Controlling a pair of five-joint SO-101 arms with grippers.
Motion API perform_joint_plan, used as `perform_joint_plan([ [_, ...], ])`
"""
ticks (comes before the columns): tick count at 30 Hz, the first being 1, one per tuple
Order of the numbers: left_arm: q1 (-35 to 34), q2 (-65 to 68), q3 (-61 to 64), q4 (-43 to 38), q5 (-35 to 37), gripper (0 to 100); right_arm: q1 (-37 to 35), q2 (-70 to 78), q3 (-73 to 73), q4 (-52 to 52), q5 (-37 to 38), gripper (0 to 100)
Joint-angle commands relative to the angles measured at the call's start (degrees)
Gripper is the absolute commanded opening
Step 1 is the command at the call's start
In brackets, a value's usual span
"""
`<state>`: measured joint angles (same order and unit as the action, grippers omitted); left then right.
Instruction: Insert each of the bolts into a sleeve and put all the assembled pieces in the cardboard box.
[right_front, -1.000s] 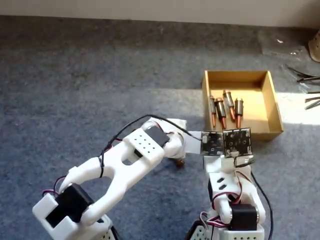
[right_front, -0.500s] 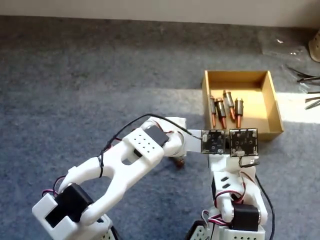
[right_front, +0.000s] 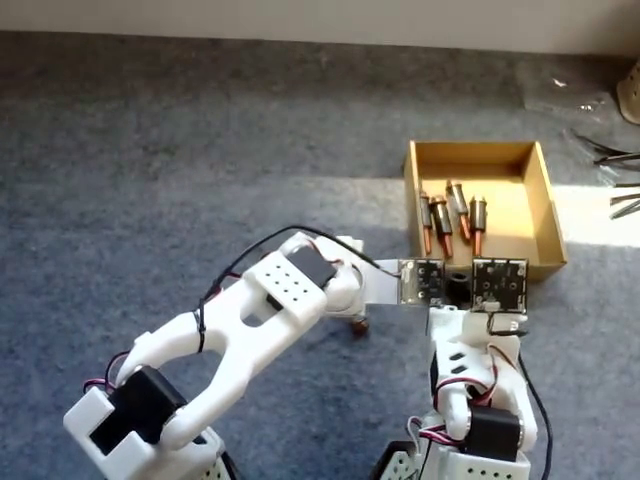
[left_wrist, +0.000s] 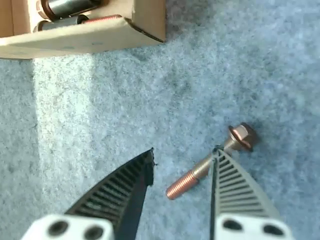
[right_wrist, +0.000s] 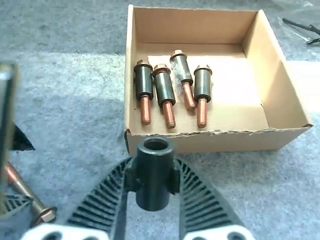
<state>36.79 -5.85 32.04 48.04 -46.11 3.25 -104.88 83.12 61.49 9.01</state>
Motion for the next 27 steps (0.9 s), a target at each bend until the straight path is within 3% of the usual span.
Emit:
perform_joint_plan([
  [1,0.9,-1.1,-4.2,4.5,-0.9,19,0.9,-0.4,-0.4,-2.0,-0.4,0.5],
  [9,2.8,-1.0,-0.8,6.5,-8.2,18,1.0,-0.4,-0.4,-2.0,2.2,0.5],
  [17,2.4,-0.5,2.5,-1.6,-9.4,16,2.7,-0.5,-0.4,-2.1,2.3,0.5],
  [27,2.8,-0.4,2.8,-2.8,-9.2,16,4.0,-0.5,-0.6,-2.1,2.3,0.5],
])
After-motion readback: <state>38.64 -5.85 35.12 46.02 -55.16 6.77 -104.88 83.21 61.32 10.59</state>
